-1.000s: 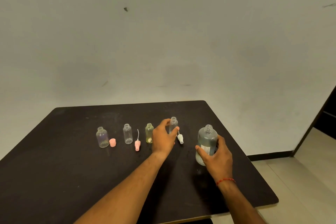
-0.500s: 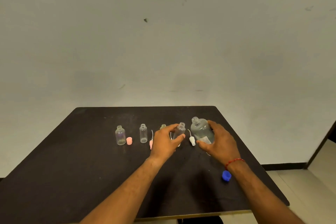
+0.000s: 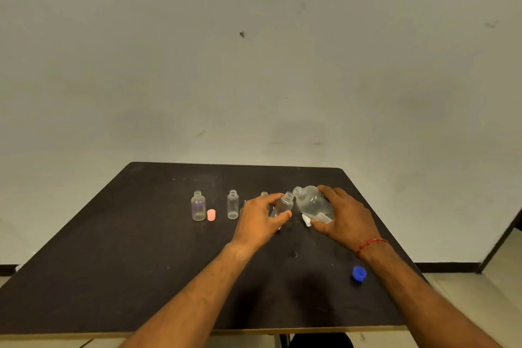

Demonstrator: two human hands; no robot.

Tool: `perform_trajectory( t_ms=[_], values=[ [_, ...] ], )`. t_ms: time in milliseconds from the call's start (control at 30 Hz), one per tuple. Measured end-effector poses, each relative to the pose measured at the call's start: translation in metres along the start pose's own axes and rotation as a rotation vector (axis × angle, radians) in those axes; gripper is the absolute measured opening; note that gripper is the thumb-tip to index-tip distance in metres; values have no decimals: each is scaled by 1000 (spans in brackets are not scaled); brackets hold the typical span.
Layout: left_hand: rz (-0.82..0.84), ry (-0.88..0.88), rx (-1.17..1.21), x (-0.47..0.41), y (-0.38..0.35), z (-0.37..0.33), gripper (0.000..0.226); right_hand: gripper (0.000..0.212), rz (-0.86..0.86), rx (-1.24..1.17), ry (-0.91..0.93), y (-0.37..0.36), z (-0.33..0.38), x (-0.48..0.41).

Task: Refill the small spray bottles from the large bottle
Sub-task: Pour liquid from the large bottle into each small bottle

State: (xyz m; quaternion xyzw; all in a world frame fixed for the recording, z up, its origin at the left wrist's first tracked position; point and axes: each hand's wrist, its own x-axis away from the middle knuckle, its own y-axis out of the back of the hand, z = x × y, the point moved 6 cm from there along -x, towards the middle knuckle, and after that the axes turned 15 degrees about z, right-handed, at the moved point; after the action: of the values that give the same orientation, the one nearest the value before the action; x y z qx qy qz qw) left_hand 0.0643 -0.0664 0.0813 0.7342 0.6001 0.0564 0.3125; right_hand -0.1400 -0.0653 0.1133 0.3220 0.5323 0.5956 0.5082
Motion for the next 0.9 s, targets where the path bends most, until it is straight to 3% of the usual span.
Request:
perform_trajectory(
  t_ms=[900],
  values=[
    [18,-8,-27,5,5,-6,34,78,66,290,69,34,12,-2]
  ],
)
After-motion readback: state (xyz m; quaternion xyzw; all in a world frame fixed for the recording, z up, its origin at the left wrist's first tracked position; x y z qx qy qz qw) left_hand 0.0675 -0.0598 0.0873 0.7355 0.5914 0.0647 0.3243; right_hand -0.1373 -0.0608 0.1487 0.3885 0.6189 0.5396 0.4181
